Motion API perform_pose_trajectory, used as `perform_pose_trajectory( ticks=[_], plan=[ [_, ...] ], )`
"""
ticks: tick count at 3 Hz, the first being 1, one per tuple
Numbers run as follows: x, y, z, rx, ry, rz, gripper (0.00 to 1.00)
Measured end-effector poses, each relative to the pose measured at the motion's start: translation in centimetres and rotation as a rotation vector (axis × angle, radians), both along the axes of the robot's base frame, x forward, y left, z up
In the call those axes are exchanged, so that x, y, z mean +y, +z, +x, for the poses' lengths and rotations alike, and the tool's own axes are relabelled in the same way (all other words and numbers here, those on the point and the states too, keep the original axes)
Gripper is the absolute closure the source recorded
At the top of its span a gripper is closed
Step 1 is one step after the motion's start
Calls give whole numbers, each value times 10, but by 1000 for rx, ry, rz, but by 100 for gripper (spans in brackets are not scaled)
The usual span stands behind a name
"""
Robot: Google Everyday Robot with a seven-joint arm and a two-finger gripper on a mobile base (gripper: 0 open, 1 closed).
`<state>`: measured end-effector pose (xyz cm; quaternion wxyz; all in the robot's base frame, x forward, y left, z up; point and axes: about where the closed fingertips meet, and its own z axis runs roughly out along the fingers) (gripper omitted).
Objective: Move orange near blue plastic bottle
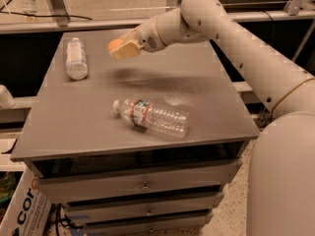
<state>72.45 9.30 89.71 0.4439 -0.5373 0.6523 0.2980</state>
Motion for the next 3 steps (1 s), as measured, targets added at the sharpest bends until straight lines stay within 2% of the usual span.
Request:
perform_pose_trajectory(
  ticks=[2, 3],
  plan=[
    [51, -8, 12, 19, 27, 10, 100],
    [65, -19, 14, 36, 35, 7, 100]
  ],
)
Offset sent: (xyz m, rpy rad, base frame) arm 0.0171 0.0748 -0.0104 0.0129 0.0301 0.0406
